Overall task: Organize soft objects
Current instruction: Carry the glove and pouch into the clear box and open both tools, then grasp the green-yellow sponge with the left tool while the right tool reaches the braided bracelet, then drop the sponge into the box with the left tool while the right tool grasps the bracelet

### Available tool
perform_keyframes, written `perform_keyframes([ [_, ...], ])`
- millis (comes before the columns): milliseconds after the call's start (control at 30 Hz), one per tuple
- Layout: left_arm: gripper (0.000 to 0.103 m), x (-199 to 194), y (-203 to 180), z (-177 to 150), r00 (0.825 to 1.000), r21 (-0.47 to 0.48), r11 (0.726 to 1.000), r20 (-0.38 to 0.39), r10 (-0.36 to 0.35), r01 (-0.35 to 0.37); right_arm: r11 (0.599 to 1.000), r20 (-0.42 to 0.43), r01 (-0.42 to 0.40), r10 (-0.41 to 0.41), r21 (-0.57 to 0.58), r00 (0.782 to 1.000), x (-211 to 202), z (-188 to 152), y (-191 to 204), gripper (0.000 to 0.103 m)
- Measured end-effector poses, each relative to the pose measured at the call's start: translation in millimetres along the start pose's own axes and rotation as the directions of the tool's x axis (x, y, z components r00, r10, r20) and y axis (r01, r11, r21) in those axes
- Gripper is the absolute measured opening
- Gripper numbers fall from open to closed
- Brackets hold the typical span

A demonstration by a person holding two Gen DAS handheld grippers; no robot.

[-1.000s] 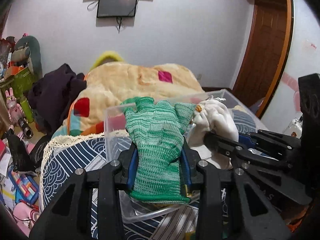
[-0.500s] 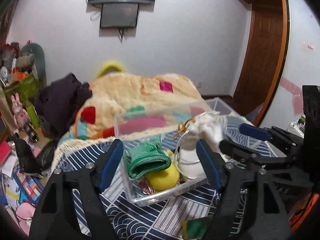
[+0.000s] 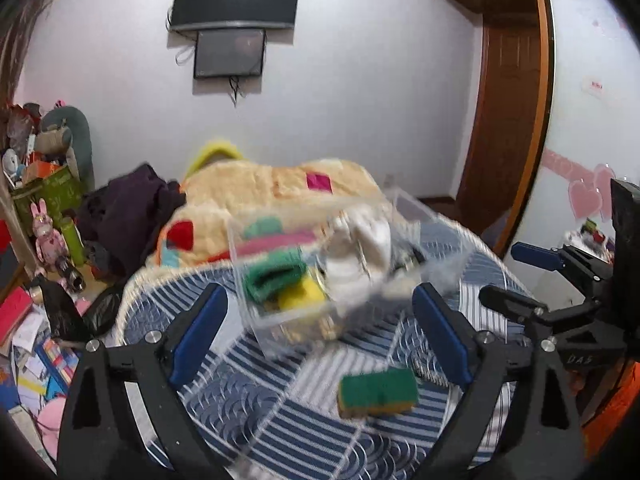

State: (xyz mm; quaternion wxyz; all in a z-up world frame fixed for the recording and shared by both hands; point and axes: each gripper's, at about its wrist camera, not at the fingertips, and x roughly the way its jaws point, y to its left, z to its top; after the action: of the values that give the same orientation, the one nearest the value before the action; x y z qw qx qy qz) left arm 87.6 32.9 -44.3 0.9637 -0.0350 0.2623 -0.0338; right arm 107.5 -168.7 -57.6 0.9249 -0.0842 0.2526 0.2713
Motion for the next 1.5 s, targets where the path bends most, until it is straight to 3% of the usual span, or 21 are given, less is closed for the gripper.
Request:
perform_keyframes([
  [167,0.095,20,-12,-32,0.993,-0.022,0.999,-0.114,-0.043,0.041,0.998,-0.107,-0.043,0.047,0.035,0.993,12,-31,-1,0.086],
  [367,0.095,40,-28,-59,0.975,-0.024,0.997,-0.205,-0.079,0.076,0.99,-0.23,-0.107,0.126,0.093,0.965,34,-57,-1,0.083],
  [533,0.093,51,-39,-67,0.969,-0.002,0.996,-0.231,-0.092,0.094,0.996,-0.25,-0.081,0.087,0.032,0.964,41,-59,13,0.059],
  [567,0.088,54,-41,-67,0.968,0.006,0.995,-0.234,-0.093,0.097,0.997,-0.248,-0.073,0.076,0.022,0.966,41,-60,14,0.058],
  [700,0.074,62,-42,-68,0.964,0.014,0.994,-0.245,-0.104,0.111,0.998,-0.228,-0.056,0.059,0.022,0.972,39,-57,14,0.033],
  [767,0.064,60,-41,-69,0.968,0.016,0.995,-0.231,-0.094,0.101,0.997,-0.222,-0.064,0.071,0.041,0.973,38,-57,10,0.02],
  [833,0.063,56,-37,-68,0.969,0.005,0.994,-0.223,-0.106,0.11,0.995,-0.217,-0.076,0.086,0.057,0.972,37,-57,7,0.012],
  [1233,0.063,23,-18,-30,0.994,-0.036,0.996,-0.067,-0.084,0.082,0.995,-0.063,-0.044,0.049,0.091,0.997,7,-32,-7,0.007],
  [1500,0.063,12,-7,7,0.999,-0.033,0.999,0.04,-0.035,0.036,0.995,0.061,-0.042,0.037,0.087,0.997,-3,4,-7,0.007],
])
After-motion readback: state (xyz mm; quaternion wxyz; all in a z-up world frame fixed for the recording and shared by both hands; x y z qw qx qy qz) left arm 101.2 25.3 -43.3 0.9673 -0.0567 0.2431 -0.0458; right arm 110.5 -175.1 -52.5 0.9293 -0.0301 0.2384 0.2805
